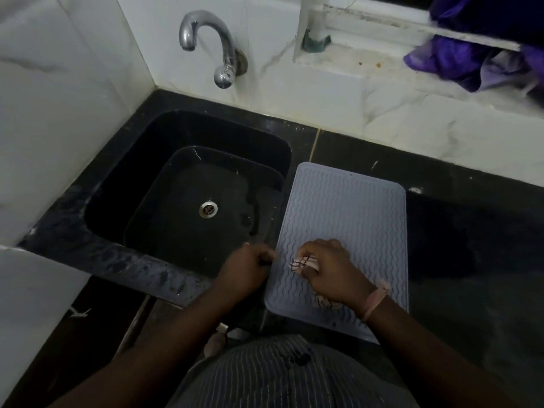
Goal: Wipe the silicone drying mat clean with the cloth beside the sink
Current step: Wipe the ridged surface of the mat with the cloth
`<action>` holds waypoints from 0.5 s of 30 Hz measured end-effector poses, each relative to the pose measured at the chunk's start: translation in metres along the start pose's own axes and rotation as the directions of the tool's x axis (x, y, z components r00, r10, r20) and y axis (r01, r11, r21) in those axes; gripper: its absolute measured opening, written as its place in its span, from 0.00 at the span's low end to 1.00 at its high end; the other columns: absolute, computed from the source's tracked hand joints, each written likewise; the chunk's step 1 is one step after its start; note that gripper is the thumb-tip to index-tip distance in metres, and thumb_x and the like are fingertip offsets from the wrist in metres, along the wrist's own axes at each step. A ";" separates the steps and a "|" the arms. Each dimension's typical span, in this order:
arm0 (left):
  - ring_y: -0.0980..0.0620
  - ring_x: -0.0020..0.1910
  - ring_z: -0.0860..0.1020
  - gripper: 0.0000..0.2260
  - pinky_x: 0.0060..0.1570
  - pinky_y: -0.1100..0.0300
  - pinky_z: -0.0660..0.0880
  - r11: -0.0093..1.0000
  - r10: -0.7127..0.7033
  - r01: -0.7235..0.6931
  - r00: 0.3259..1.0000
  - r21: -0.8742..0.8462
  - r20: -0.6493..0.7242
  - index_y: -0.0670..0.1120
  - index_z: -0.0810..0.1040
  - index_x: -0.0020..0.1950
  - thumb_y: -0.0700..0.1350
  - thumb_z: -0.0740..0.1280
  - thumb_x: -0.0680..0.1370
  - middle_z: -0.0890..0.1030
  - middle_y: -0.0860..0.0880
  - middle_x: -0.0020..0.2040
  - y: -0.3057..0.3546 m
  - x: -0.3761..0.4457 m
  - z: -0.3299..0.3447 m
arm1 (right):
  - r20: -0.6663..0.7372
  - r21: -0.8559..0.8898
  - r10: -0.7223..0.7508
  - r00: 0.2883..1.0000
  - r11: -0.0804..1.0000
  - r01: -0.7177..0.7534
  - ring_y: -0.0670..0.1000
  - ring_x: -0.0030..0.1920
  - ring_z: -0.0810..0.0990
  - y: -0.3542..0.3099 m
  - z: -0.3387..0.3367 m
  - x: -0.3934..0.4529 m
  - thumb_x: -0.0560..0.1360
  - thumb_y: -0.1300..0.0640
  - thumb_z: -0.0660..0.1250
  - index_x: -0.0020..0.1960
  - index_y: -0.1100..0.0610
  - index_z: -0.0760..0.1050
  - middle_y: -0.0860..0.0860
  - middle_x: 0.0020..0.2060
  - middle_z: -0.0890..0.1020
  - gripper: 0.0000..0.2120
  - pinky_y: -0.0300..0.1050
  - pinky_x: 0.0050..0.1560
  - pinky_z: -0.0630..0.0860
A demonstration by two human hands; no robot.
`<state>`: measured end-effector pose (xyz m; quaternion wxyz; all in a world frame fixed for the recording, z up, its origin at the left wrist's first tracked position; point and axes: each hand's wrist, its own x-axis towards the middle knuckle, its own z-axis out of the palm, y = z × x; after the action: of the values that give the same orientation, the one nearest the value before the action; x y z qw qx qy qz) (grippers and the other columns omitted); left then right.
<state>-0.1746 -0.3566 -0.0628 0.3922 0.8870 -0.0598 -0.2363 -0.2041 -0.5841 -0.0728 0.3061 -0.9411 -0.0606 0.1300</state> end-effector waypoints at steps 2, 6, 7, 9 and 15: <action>0.54 0.53 0.80 0.15 0.56 0.59 0.77 0.989 0.002 -0.014 0.997 0.149 0.078 0.56 0.83 0.59 0.43 0.74 0.74 0.78 0.52 0.56 -0.004 -0.011 0.011 | 0.038 -0.076 -0.057 0.998 0.995 0.060 0.49 0.54 0.73 0.002 0.005 -0.011 0.73 0.43 0.67 0.54 0.42 0.73 0.41 0.50 0.75 0.10 0.58 0.58 0.72; 0.49 0.63 0.74 0.32 0.64 0.53 0.75 0.951 -0.034 -0.004 0.992 0.310 0.118 0.60 0.71 0.75 0.49 0.75 0.72 0.68 0.48 0.66 -0.012 -0.025 0.030 | 0.073 -0.154 -0.150 0.986 0.975 0.160 0.53 0.57 0.72 -0.002 0.018 -0.022 0.74 0.44 0.62 0.63 0.46 0.71 0.47 0.58 0.73 0.18 0.55 0.58 0.73; 0.48 0.64 0.74 0.33 0.64 0.52 0.75 0.939 -0.025 -0.015 0.994 0.344 0.111 0.61 0.68 0.76 0.50 0.75 0.73 0.67 0.48 0.68 -0.014 -0.027 0.033 | 0.081 -0.160 -0.165 0.983 0.971 0.176 0.53 0.57 0.72 -0.002 0.021 -0.023 0.75 0.45 0.62 0.64 0.47 0.71 0.48 0.59 0.74 0.19 0.54 0.59 0.74; 0.47 0.64 0.74 0.35 0.62 0.55 0.75 0.910 -0.014 -0.031 0.994 0.413 0.107 0.63 0.64 0.78 0.51 0.74 0.74 0.68 0.47 0.68 -0.014 -0.030 0.036 | 0.090 -0.145 -0.179 0.980 0.971 0.191 0.53 0.56 0.74 -0.003 0.024 -0.025 0.75 0.47 0.63 0.65 0.48 0.73 0.49 0.58 0.75 0.19 0.54 0.56 0.75; 0.47 0.62 0.76 0.34 0.57 0.56 0.76 0.870 -0.019 -0.039 0.993 0.492 0.112 0.68 0.58 0.79 0.54 0.71 0.78 0.70 0.46 0.65 -0.017 -0.032 0.035 | 0.239 -0.133 -0.310 0.920 0.928 0.347 0.52 0.57 0.73 -0.014 0.026 -0.033 0.75 0.51 0.66 0.64 0.52 0.79 0.49 0.59 0.79 0.18 0.48 0.57 0.73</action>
<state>-0.2207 -0.3594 -0.0836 0.1503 0.9424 -0.1447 -0.2615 -0.2436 -0.5644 -0.0777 0.2324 -0.9210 -0.2616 0.1714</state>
